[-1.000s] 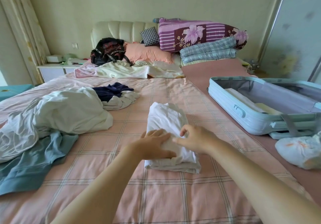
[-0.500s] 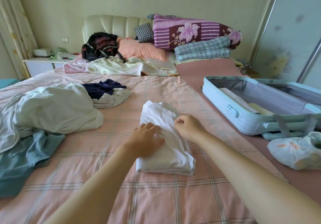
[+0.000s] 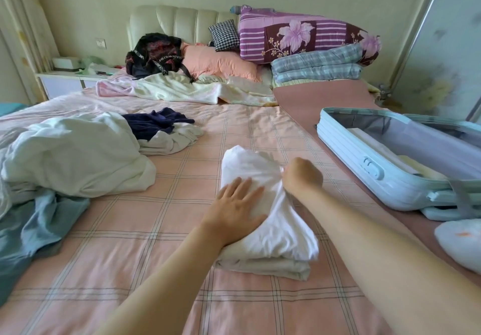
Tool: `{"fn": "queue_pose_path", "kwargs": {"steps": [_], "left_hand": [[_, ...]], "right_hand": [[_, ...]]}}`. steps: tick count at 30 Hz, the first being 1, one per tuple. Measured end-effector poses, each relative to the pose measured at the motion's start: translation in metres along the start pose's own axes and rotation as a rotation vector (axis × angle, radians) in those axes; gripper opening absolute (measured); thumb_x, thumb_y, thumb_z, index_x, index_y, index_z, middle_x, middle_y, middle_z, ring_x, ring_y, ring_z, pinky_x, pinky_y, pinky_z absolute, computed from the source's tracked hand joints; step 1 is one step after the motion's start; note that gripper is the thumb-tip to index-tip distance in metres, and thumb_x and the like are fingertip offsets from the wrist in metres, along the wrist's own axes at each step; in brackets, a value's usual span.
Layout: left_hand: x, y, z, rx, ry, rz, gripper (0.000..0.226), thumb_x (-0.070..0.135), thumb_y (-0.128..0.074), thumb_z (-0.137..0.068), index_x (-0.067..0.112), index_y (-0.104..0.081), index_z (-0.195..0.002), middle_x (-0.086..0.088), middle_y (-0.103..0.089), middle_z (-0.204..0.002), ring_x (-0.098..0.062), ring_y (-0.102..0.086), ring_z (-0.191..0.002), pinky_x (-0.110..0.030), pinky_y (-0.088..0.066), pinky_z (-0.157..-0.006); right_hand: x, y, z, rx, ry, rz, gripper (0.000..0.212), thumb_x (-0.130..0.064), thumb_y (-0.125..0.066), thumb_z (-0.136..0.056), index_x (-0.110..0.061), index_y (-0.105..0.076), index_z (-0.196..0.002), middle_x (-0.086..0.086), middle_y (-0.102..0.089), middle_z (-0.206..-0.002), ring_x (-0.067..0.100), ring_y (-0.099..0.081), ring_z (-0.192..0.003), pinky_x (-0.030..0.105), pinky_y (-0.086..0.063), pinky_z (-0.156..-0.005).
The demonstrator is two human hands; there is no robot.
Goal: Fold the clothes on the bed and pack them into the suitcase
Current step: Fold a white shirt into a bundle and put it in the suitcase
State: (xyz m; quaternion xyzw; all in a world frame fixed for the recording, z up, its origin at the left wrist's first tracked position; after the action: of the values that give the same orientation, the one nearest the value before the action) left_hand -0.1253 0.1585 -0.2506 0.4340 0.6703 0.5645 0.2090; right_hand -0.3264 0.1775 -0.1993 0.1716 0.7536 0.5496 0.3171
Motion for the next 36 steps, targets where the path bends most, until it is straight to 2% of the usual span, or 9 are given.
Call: {"fn": "queue_pose_path", "kwargs": {"steps": [3,7,10,16,20,28,30,32,36], "left_hand": [[0.001,0.006,-0.003,-0.246,0.021,-0.048,0.101,0.093,-0.022,-0.067,0.046,-0.009,-0.155,-0.002,0.002,-0.166,-0.024,0.009,-0.152,-0.042,0.003,-0.123],[0.015,0.015,-0.006,-0.338,-0.005,-0.065,0.107,0.087,-0.041,-0.075,0.030,-0.006,-0.159,-0.001,0.015,-0.165,-0.021,0.015,-0.151,-0.051,0.005,-0.122],[0.017,0.014,-0.002,-0.281,-0.058,-0.090,0.115,0.091,-0.028,-0.069,0.023,-0.005,-0.159,0.000,0.008,-0.166,-0.015,0.009,-0.152,-0.047,0.002,-0.123],[0.009,0.018,0.022,-0.336,-0.056,-0.091,0.128,0.099,-0.013,-0.059,0.020,0.003,-0.159,0.003,0.010,-0.165,-0.010,0.015,-0.150,-0.035,0.009,-0.123],[0.012,0.027,0.044,-0.313,-0.048,-0.072,0.113,0.090,-0.009,-0.067,0.025,0.004,-0.158,0.009,0.010,-0.165,-0.006,0.014,-0.150,-0.032,0.008,-0.123],[0.010,0.033,0.089,-0.258,-0.126,-0.097,0.105,0.084,-0.039,-0.082,0.026,0.007,-0.158,0.013,0.016,-0.161,-0.003,0.018,-0.148,-0.025,0.010,-0.121],[0.009,0.039,0.094,-0.252,-0.138,-0.112,0.110,0.081,-0.048,-0.079,0.025,0.002,-0.159,0.012,0.012,-0.162,-0.006,0.011,-0.150,-0.022,0.005,-0.120],[0.005,0.043,0.096,-0.177,-0.148,-0.123,0.099,0.068,-0.057,-0.077,0.024,-0.019,-0.158,0.009,-0.012,-0.164,-0.013,-0.012,-0.150,-0.032,-0.023,-0.120],[0.006,0.042,0.095,-0.011,-0.245,-0.101,0.066,0.041,-0.062,-0.071,0.027,-0.051,-0.134,0.005,-0.053,-0.125,-0.019,-0.054,-0.110,-0.037,-0.055,-0.077]], "right_hand": [[-0.002,-0.011,0.008,-0.087,-0.008,0.049,0.038,-0.019,-0.059,-0.089,-0.013,-0.055,-0.127,0.011,-0.055,-0.130,0.032,-0.056,-0.119,0.039,-0.046,-0.093],[-0.010,-0.014,0.030,0.197,0.412,-0.119,0.050,-0.017,-0.050,-0.084,-0.022,-0.054,-0.134,0.009,-0.049,-0.135,0.032,-0.048,-0.121,0.042,-0.039,-0.100],[0.000,-0.028,0.045,-0.020,0.656,-0.195,0.046,-0.019,-0.040,-0.098,-0.017,-0.054,-0.142,0.006,-0.048,-0.150,0.024,-0.044,-0.139,0.036,-0.032,-0.115],[0.028,-0.027,0.069,-0.362,0.571,0.178,0.066,-0.050,-0.022,-0.106,-0.020,-0.001,-0.161,0.001,0.005,-0.169,0.016,0.007,-0.155,0.040,0.002,-0.126],[0.030,0.000,0.099,-0.284,0.615,0.207,0.072,-0.055,-0.021,-0.104,-0.015,-0.004,-0.161,0.007,0.005,-0.168,0.020,0.009,-0.155,0.038,0.002,-0.126],[0.050,-0.009,0.151,-0.317,0.731,0.195,0.125,-0.082,0.039,-0.055,-0.018,0.009,-0.159,0.001,0.018,-0.167,0.013,0.018,-0.153,0.035,0.006,-0.125],[0.054,-0.003,0.157,-0.315,0.743,0.156,0.125,-0.089,0.027,-0.062,-0.016,0.001,-0.161,0.001,0.013,-0.168,0.014,0.014,-0.154,0.036,0.001,-0.125],[0.057,0.006,0.165,-0.273,0.825,0.139,0.113,-0.089,-0.016,-0.076,-0.014,-0.013,-0.160,0.006,-0.003,-0.168,0.020,-0.004,-0.153,0.038,-0.010,-0.125],[0.054,0.002,0.168,-0.083,0.914,0.166,0.078,-0.042,-0.065,-0.075,-0.020,-0.035,-0.144,0.004,-0.041,-0.137,0.025,-0.045,-0.124,0.041,-0.045,-0.106]]}}
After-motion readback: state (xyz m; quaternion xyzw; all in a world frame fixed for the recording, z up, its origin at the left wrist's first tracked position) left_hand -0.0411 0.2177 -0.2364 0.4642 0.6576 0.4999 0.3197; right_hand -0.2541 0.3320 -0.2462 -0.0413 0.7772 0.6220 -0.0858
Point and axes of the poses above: each hand's wrist, its own z-axis away from the middle knuckle, its own y-axis out of the back of the hand, x = y × z, the point moved 1 cm from there along -z, towards the middle knuckle
